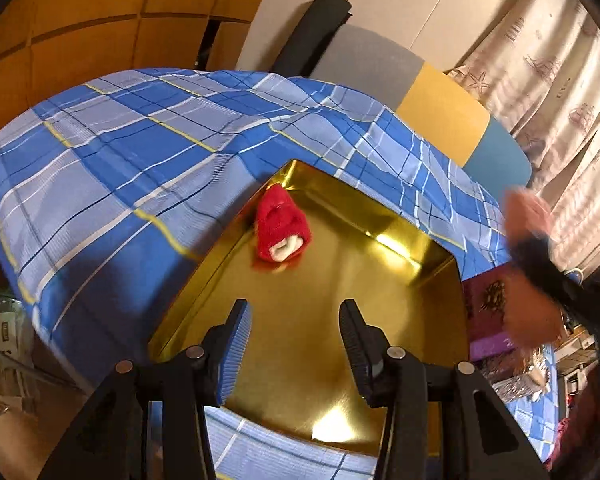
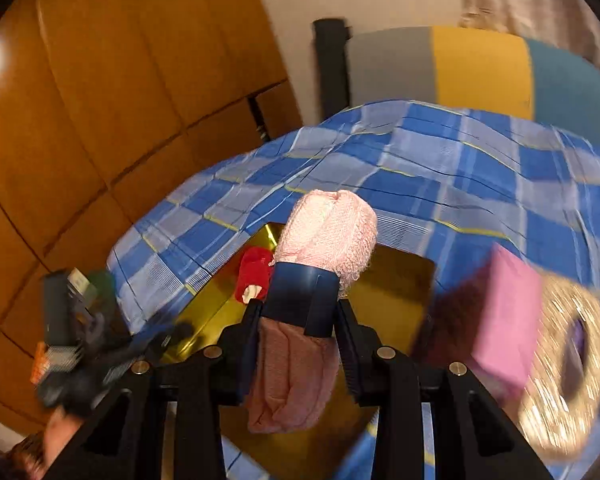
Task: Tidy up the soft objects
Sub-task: 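Lower the pink fuzzy roll into the gold tray and open the right tool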
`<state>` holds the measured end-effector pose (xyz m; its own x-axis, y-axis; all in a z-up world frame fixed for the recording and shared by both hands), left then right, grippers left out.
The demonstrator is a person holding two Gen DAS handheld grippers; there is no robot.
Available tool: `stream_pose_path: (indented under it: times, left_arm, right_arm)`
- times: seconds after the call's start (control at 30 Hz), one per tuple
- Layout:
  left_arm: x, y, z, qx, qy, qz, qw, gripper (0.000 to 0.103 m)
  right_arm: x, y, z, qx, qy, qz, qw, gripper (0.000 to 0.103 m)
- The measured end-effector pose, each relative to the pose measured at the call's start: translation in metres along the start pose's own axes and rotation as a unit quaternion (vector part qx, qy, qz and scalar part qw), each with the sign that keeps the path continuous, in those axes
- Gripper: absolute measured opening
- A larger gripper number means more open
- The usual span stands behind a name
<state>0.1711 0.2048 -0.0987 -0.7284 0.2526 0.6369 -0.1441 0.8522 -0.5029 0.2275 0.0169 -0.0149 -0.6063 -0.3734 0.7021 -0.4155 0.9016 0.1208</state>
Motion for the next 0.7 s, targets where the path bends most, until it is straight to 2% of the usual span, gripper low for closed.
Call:
stream_pose_path:
  times: [0.23, 0.47, 0.53, 0.6, 0.63, 0.67, 0.7]
  left_arm:
    - [0.012, 0.026, 0.009, 0.026, -0.005, -0.026, 0.9993, 0.046]
    - [0.011, 0.040, 0.010, 0.057, -0.003, -0.026, 0.9980, 0.046]
    - [0.009, 0.038, 0.012, 0.053, 0.002, -0.022, 0.9984, 0.046]
    - [0.007, 0.036, 0.014, 0.052, 0.006, -0.016, 0.9985, 0.046]
    - [0.007, 0.035, 0.015, 0.052, 0.006, -0.014, 0.9985, 0.046]
    - [0.005, 0.035, 0.016, 0.054, 0.011, -0.011, 0.9984, 0.046]
    - [0.005, 0.034, 0.016, 0.055, 0.013, -0.008, 0.9984, 0.046]
  right_arm:
    - [-0.104, 0.038, -0.016, 0.072, 0.080, 0.001, 0.994, 0.037]
    - [-0.165, 0.058, -0.018, 0.108, 0.133, 0.017, 0.985, 0.038]
    - [-0.175, 0.062, -0.020, 0.110, 0.129, 0.025, 0.985, 0.042]
    - [-0.185, 0.063, -0.022, 0.105, 0.130, 0.037, 0.985, 0.050]
    - [-0.185, 0.060, -0.024, 0.092, 0.126, 0.047, 0.987, 0.050]
    - [-0.183, 0.058, -0.027, 0.078, 0.121, 0.043, 0.989, 0.052]
    - [-0.178, 0.056, -0.029, 0.062, 0.114, 0.032, 0.991, 0.059]
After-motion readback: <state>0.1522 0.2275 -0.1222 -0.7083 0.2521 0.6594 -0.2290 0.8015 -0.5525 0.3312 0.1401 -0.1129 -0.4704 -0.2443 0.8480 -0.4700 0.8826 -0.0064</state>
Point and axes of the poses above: each gripper's, at about its wrist camera, not at the fingertips, and x roughly against the way its jaws point, y to its left, z to its underside, the point moved 4 cm from there along -x, roughly the way its jaws point, and after that the axes turned 11 degrees about z, right-handed, at the moved point
